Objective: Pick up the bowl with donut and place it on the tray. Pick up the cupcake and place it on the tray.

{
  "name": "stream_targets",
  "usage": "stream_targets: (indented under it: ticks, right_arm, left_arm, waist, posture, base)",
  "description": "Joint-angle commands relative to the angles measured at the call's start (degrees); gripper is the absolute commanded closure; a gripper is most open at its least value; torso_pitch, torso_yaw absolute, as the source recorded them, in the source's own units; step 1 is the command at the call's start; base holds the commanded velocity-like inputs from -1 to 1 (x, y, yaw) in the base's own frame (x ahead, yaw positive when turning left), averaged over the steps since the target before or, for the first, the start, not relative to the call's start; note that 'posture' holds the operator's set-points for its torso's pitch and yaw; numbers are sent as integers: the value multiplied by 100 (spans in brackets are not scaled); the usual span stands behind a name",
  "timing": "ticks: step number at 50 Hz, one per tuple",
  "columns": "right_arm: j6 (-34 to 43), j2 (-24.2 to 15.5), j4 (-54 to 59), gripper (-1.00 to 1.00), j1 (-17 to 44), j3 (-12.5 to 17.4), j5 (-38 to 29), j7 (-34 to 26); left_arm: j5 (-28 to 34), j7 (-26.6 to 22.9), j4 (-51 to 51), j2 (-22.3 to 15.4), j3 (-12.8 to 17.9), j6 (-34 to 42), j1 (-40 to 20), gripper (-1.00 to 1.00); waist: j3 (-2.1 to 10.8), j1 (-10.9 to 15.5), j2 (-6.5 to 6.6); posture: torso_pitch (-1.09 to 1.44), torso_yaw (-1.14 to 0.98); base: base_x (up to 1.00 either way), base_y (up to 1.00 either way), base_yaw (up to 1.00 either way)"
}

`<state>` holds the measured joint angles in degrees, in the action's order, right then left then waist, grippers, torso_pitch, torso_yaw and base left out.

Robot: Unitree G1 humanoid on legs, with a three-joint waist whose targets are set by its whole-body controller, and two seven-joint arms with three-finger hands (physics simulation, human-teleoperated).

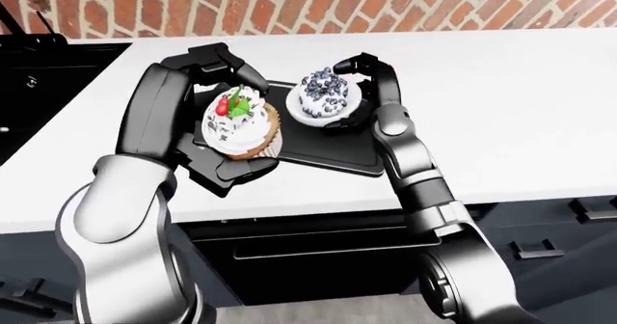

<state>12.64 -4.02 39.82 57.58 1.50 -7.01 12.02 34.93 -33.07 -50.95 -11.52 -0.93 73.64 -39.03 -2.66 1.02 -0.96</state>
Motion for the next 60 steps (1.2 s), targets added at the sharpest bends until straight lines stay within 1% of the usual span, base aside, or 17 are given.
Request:
stream_targets:
  ticks: [1,7,22,24,25,28,35,37,40,42,47,53,60]
  right_arm:
    - [-280,-49,-237,100,245,42,-84,66]
    - [-275,-74,-162,100,210,28,-262,84]
    - [-166,-119,-220,100,77,61,-428,19]
    - [-116,-119,-277,94,91,68,-425,7]
    - [-108,-121,-283,84,99,70,-424,4]
    - [-82,-119,-327,75,88,73,-419,-3]
    - [-62,-117,-382,72,66,70,-410,-30]
    - [-10,-119,-433,63,75,67,-413,-41]
    - [-29,-116,-432,42,55,70,-410,-37]
    - [-34,-114,-431,36,46,69,-410,-34]
    - [-33,-115,-451,13,26,68,-415,-38]
    - [75,-125,-608,4,4,53,-449,-89]
    - [340,-98,-1052,1,-164,31,-455,-231]
  left_arm:
    - [18,48,-98,-41,40,-132,-155,100]
    - [-26,80,-100,-26,50,-125,-144,100]
    - [-82,142,-91,-60,29,-99,-175,100]
    - [-70,138,-79,-74,9,-58,-224,100]
    - [-60,129,-84,-85,-4,-26,-249,100]
    - [-56,122,-87,-92,3,-24,-248,100]
    - [-80,114,-95,-108,63,-34,-241,100]
    - [-87,117,-108,-113,66,-27,-233,100]
    - [-104,129,-120,-109,76,-41,-203,100]
    - [-110,138,-123,-108,74,-42,-196,100]
    - [-139,160,-121,-109,96,-59,-181,100]
    - [-165,169,-136,-145,111,-11,-219,100]
    - [-214,193,-152,-185,133,31,-238,100]
  waist:
    - [173,-4,22]
    - [191,-5,29]
    - [201,-11,39]
    - [200,-10,38]
    - [199,-8,37]
    - [193,-9,36]
    - [184,-12,37]
    - [182,-14,38]
    - [183,-11,37]
    - [181,-11,38]
    - [184,-10,39]
    - [184,-10,41]
    - [186,-5,43]
  posture:
    - [0,0]
    - [0,0]
    - [0,0]
    - [0,0]
    - [0,0]
    - [0,0]
    - [0,0]
    - [0,0]
    - [0,0]
    - [0,0]
    - [0,0]
    - [0,0]
    - [0,0]
  base:
    - [0,0,0]
    - [0,0,0]
    - [0,0,0]
    - [0,0,0]
    - [0,0,0]
    - [0,0,0]
    - [0,0,0]
    - [0,0,0]
    - [0,0,0]
    - [0,0,0]
    - [0,0,0]
    - [0,0,0]
    - [0,0,0]
